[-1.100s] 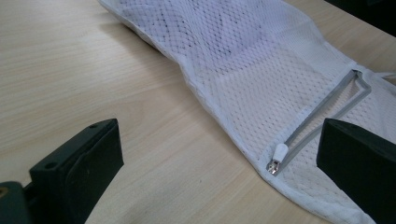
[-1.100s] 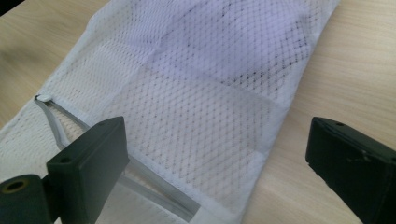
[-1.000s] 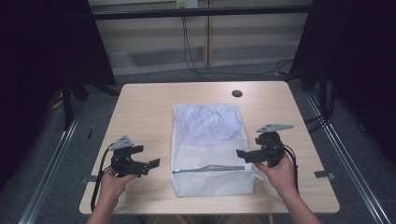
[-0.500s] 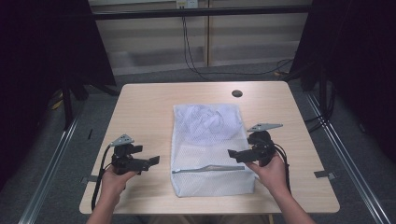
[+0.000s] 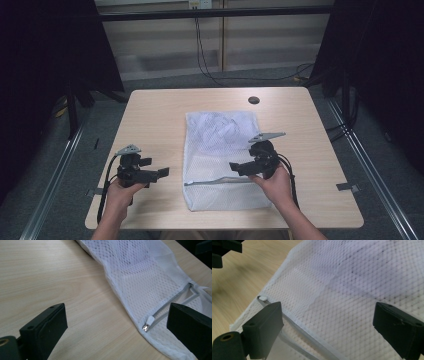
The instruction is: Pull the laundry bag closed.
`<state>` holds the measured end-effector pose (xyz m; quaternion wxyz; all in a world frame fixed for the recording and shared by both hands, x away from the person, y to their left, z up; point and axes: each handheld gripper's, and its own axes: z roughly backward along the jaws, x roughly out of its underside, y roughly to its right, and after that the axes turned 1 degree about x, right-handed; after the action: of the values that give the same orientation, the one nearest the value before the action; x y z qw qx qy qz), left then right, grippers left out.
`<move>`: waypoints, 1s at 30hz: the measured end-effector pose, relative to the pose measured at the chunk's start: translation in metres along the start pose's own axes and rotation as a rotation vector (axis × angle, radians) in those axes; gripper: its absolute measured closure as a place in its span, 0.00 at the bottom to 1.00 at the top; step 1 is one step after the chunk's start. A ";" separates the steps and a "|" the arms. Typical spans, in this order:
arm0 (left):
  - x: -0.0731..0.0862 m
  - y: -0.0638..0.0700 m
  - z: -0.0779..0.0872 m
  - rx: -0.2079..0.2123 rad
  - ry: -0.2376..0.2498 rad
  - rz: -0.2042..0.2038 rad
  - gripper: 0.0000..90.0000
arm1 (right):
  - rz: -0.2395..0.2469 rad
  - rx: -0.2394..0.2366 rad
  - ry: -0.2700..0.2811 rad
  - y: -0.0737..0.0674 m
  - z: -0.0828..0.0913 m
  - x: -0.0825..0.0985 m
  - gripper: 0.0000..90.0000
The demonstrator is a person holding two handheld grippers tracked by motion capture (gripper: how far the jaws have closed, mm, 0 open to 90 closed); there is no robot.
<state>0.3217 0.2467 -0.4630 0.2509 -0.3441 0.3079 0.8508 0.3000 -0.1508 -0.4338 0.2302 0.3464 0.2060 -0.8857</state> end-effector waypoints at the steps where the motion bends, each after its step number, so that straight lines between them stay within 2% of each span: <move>1: 0.000 0.000 0.000 -0.001 0.002 0.001 0.03 | -0.007 0.002 0.000 -0.002 -0.002 -0.001 0.10; 11: -0.001 0.005 -0.002 0.014 -0.025 -0.026 0.03 | -0.014 -0.018 -0.009 -0.011 -0.010 -0.008 0.10; 16: 0.000 0.006 -0.001 0.001 -0.031 -0.027 0.03 | -0.022 -0.021 -0.015 -0.014 -0.015 -0.010 0.10; 20: 0.000 0.007 -0.001 0.005 -0.045 -0.028 0.03 | -0.020 -0.025 -0.028 -0.018 -0.018 -0.012 0.12; 23: 0.002 0.008 -0.003 0.029 -0.052 -0.037 0.03 | -0.025 -0.032 -0.024 -0.020 -0.021 -0.013 0.12; 30: 0.002 0.010 -0.004 0.028 -0.068 -0.048 0.03 | -0.023 -0.046 -0.039 -0.029 -0.030 -0.015 0.12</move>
<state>0.3156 0.2373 -0.4633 0.2863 -0.3189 0.3028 0.8513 0.3095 -0.1080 -0.4370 0.2319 0.3217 0.2256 -0.8899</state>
